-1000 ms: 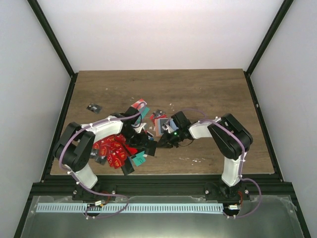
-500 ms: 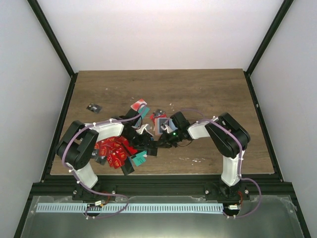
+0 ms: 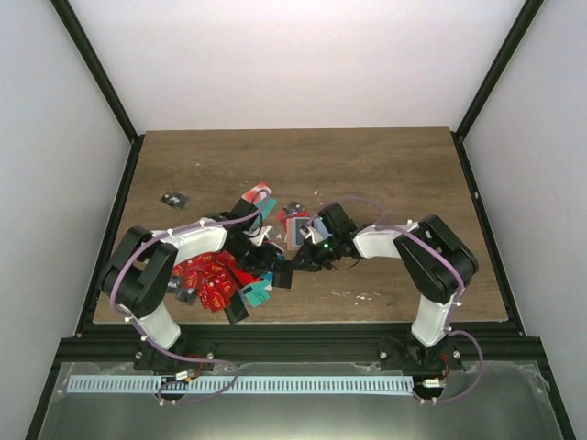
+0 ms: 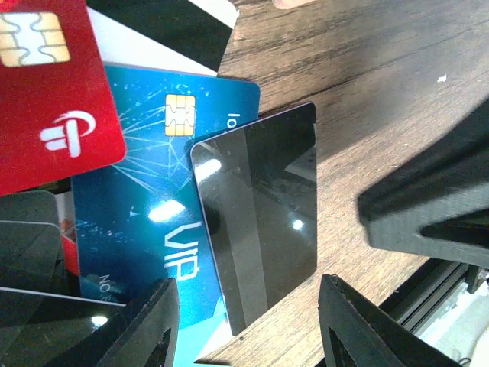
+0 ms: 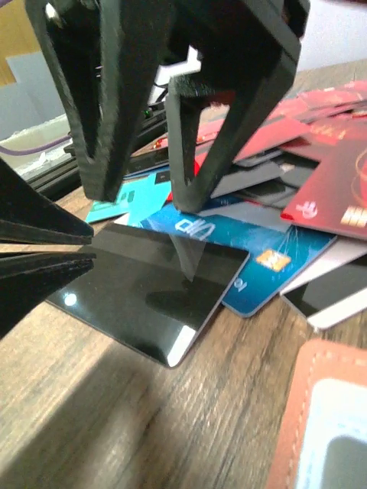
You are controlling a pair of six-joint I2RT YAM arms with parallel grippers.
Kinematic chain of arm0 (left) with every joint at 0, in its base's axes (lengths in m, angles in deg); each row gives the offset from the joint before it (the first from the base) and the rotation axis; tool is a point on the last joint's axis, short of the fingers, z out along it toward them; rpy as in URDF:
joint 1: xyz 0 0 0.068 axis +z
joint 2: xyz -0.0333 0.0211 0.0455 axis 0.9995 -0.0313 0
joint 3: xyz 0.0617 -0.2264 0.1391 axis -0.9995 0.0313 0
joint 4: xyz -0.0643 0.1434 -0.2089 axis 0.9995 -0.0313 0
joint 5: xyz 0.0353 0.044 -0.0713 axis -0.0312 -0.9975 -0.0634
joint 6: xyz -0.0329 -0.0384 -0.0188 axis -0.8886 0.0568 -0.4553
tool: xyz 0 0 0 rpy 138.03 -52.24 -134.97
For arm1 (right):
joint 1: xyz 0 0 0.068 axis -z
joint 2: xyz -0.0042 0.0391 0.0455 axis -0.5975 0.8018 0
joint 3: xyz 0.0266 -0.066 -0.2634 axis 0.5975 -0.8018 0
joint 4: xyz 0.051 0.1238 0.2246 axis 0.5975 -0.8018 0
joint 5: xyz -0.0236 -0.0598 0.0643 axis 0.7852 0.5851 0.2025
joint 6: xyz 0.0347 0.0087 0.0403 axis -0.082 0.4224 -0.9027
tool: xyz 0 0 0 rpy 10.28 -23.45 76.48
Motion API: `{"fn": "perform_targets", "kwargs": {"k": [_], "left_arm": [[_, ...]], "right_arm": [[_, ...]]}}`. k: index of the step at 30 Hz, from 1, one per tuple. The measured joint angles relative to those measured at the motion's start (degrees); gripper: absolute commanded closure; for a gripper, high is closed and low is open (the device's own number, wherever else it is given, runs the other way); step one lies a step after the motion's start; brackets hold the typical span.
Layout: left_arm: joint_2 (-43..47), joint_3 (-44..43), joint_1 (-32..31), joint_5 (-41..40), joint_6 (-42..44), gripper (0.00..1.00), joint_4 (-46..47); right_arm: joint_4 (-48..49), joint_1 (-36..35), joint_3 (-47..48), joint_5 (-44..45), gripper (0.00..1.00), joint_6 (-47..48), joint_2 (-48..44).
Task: Put the credit cards into the card holder
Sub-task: Pick up the credit card from the center of the board.
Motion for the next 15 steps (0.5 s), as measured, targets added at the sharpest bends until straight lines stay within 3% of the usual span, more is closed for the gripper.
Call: {"fn": "perform_targets", "kwargs": {"k": [6,15], "left_arm": [[-0.17,-0.04,0.0,-0.57,0.9,0.48,-0.02],[-2.89,-2.1,0.0,0.52,1.99,0.49,0.37]], "right_arm": [[-0.68,0.0,-2.6,1.11,0.98,0.66,-3.91],[1.68,-0.87,-6.58,0.26,0.99,-1.18,-0.94]]}}
